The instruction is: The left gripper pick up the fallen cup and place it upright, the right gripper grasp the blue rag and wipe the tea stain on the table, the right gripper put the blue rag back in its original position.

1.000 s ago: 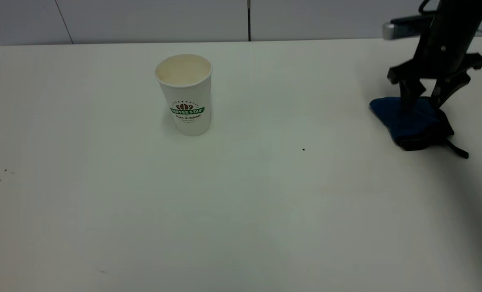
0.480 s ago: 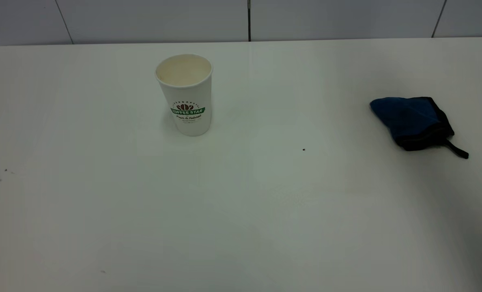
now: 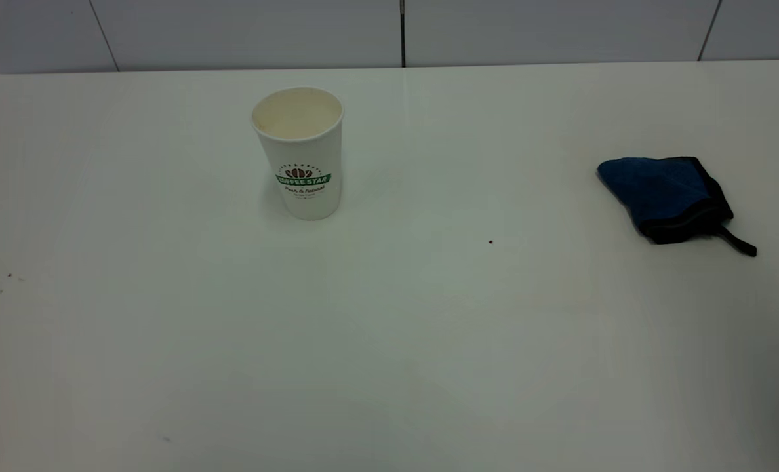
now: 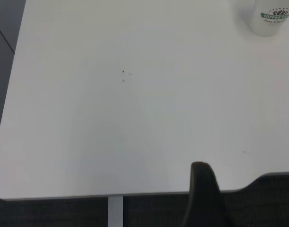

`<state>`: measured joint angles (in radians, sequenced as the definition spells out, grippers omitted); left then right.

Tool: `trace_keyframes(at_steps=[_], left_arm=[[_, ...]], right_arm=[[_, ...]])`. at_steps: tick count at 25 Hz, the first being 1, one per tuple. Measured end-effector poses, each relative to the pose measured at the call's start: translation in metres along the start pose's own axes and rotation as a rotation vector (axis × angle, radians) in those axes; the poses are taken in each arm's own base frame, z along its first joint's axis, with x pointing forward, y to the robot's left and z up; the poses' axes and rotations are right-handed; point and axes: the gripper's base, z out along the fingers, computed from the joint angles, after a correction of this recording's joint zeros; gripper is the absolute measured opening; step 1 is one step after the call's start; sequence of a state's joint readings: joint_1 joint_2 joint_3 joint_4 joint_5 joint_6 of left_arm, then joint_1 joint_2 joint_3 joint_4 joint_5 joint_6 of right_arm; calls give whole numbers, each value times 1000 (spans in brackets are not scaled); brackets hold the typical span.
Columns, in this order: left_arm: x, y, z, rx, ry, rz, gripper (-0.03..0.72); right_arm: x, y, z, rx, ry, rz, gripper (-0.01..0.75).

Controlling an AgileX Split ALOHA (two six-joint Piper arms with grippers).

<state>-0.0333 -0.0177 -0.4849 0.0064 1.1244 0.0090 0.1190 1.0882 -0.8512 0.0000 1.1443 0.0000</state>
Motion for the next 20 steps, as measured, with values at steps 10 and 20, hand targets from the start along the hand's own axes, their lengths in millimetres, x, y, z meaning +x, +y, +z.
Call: trace_keyframes(at_steps=[10,20], left_arm=[[0,0,0,0,0,-1,499],[0,0,0,0,0,-1,499]], right_arm=[[115,-5,-2,28,-242,79,540],[143,-3,-11,34,-446,85,540]])
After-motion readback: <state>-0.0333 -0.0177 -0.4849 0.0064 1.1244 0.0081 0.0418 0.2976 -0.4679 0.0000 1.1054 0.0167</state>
